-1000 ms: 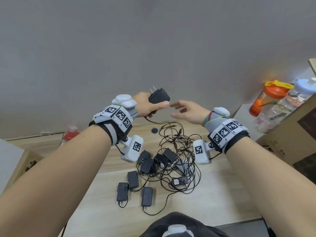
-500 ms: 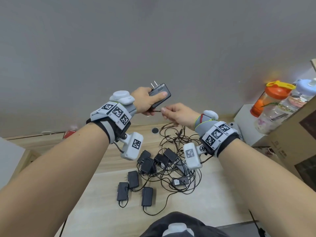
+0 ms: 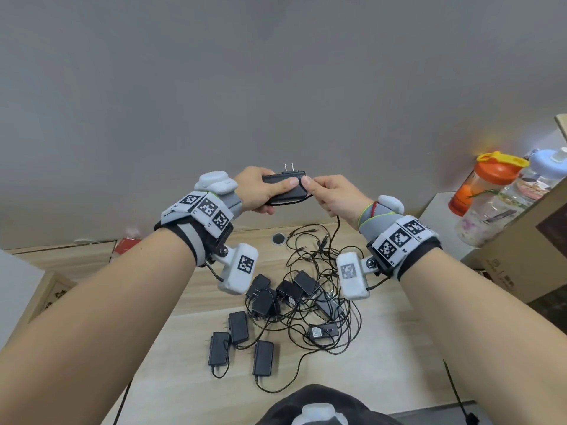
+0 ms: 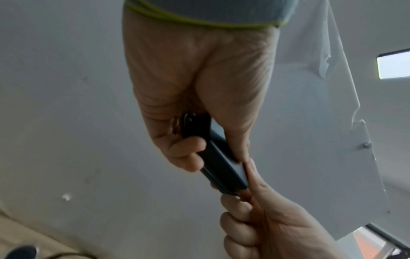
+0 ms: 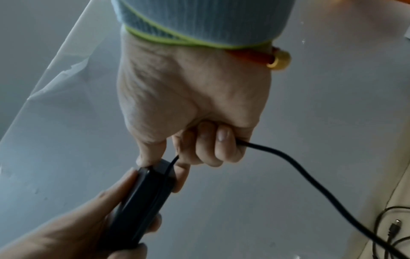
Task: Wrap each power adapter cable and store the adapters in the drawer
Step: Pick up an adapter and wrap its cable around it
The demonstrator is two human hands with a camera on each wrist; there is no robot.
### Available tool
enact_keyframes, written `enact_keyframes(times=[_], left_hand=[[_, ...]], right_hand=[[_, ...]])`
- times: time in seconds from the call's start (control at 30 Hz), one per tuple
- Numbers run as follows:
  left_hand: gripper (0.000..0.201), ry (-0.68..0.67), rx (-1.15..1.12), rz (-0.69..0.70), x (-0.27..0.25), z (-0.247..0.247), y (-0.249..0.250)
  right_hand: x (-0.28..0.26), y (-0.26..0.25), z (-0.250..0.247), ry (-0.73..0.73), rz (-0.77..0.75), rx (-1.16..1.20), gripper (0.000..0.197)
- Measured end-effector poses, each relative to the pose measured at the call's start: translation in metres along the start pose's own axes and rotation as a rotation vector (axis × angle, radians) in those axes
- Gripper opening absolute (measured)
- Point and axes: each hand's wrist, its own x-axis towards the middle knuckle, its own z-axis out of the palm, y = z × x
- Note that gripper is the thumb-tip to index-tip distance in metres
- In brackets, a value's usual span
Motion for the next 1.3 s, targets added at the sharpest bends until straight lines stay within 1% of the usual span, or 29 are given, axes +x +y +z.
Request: enact_keyframes(times=[0.1,0.17,0.23,0.3,0.37,0.5,0.57,0.63,0.8,0.97,1.07,1.17,1.23,1.3], left_hand=[[0.048,0.078,-0.166,-0.020,-0.002,0.004,0.002],[0.049,0.129,-0.190,-0.009,-0.002,0.003,0.002],[0.044,0.174,-0.163,0.005,0.000,-0.001,0.001],[0.042,0.207,-0.077,0.014,0.003,-0.006,-0.001],[0.044,0.216,0.058,0.024,0.005,-0.010,-0.006],[0.054,0.219,0.336,-0.003,0.004,-0.014,-0.012],[0.054,0.192,0.407,0.001,0.002,-0.013,-0.013],[0.049,0.165,0.419,0.016,0.001,-0.011,-0.011],[0.034,0.121,0.379,0.064,-0.005,-0.006,-0.005],[0.032,-0.004,0.331,0.113,-0.010,0.001,0.000],[0.035,-0.038,0.206,0.156,-0.011,0.004,0.001],[0.030,-0.014,0.033,0.179,-0.010,0.006,0.005],[0.033,0.002,-0.079,0.176,-0.009,0.007,0.007],[0.037,0.019,-0.148,0.179,-0.008,0.008,0.008]], right_hand=[[0.000,-0.005,0.005,0.021,-0.021,-0.032,0.044],[-0.001,-0.008,0.005,0.022,-0.030,-0.058,0.042],[-0.003,-0.010,0.002,0.009,-0.044,-0.119,0.039],[-0.007,-0.010,-0.001,-0.018,-0.066,-0.174,0.035],[-0.009,-0.010,-0.003,-0.041,-0.076,-0.197,0.029],[-0.007,-0.010,-0.007,-0.036,-0.060,-0.210,0.024],[-0.005,-0.013,-0.011,-0.016,-0.059,-0.222,0.021],[-0.001,-0.015,-0.014,0.000,-0.062,-0.232,0.018],[0.007,-0.023,-0.019,0.069,-0.091,-0.243,0.022],[0.015,-0.027,-0.023,0.145,-0.131,-0.166,0.024],[0.016,-0.024,-0.025,0.163,-0.105,-0.156,0.026],[0.013,-0.019,-0.020,0.140,-0.123,-0.139,0.027],[0.014,-0.011,-0.013,0.113,-0.131,-0.125,0.024],[0.013,-0.008,-0.005,0.101,-0.108,-0.130,0.021]])
